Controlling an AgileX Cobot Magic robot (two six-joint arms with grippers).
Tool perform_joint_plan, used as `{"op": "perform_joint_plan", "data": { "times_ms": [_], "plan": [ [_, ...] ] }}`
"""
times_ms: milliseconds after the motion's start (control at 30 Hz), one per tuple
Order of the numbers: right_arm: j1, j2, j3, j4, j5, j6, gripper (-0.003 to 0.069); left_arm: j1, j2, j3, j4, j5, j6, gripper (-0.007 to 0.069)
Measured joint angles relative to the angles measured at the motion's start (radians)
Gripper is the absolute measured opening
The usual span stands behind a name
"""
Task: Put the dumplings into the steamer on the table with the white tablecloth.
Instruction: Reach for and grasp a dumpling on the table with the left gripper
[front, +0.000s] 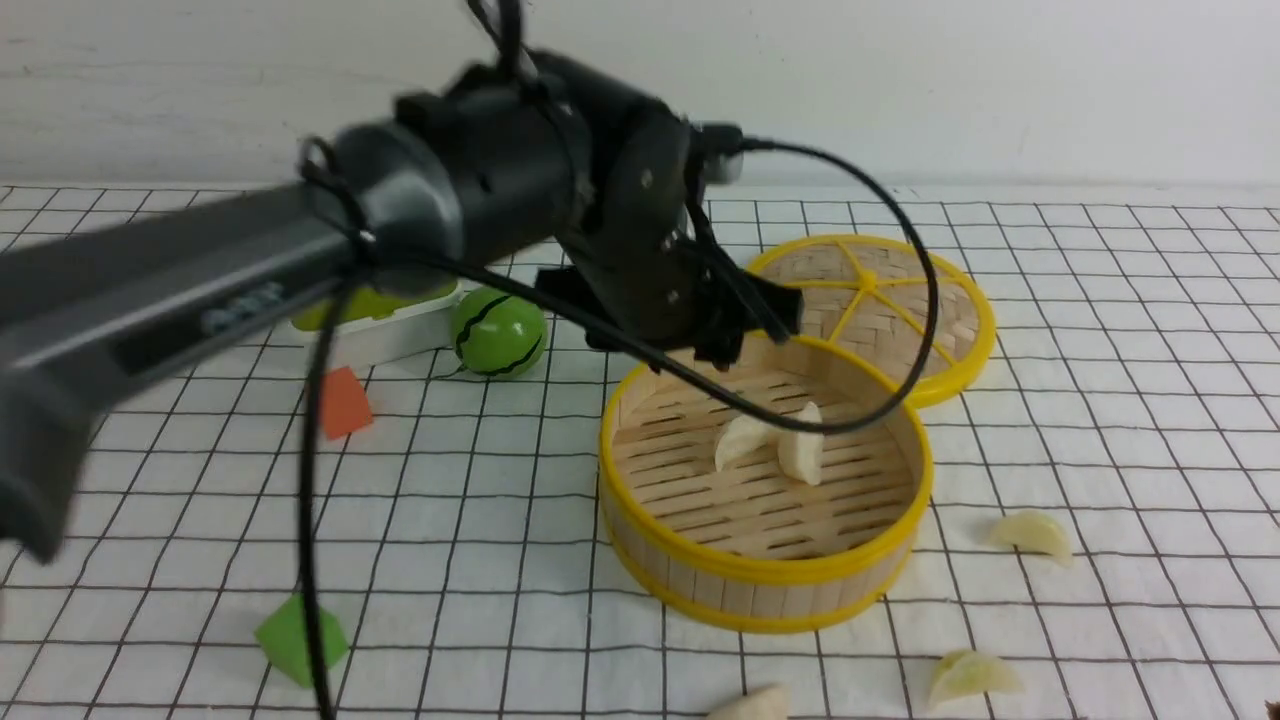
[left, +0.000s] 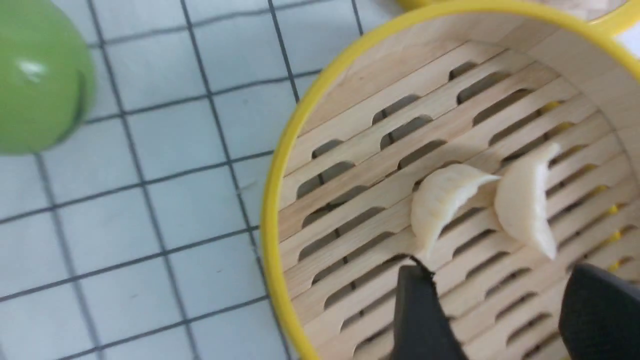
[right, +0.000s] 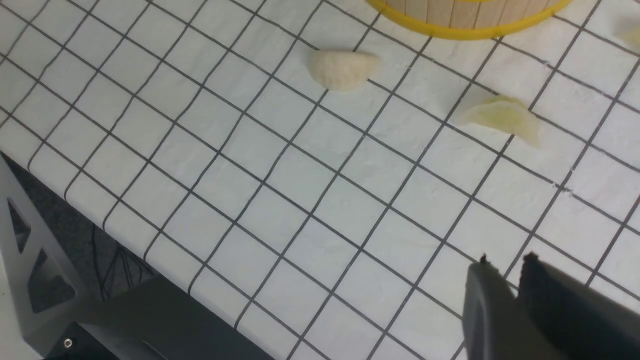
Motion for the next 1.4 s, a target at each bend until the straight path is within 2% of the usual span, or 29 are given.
{"op": "perform_joint_plan", "data": {
  "times_ms": [167,267,300,433,567,767,933,1400],
  "plan": [
    [0.0,0.0,0.0,0.001,0.0,0.0,0.0093,0.0,-0.16,0.054,-0.033,0.182,0.138,0.0377],
    [0.0,0.0,0.0,0.001,0.0,0.0,0.0093,0.0,-0.221,0.124,-0.092,0.234,0.2,0.0377],
    [0.0,0.0,0.0,0.001,0.0,0.0,0.0093,0.0,-0.252,0.196,-0.146,0.247,0.253,0.0377],
    [0.0,0.0,0.0,0.002,-0.001,0.0,0.0093,-0.028,-0.301,0.401,-0.332,0.191,0.455,0.0377],
    [0.0,0.0,0.0,0.0,-0.004,0.0,0.0093,-0.099,-0.282,0.515,-0.373,0.088,0.558,0.0377],
    [0.0,0.0,0.0,0.0,-0.007,0.0,0.0093,-0.183,-0.202,0.54,-0.301,-0.059,0.586,0.0377],
    [0.0,0.0,0.0,0.0,-0.007,0.0,0.0095,-0.199,-0.131,0.54,-0.268,-0.173,0.588,0.0377],
    [0.0,0.0,0.0,-0.003,-0.007,0.0,0.0104,-0.199,0.005,0.54,-0.271,-0.277,0.59,0.0375]
  ]
}}
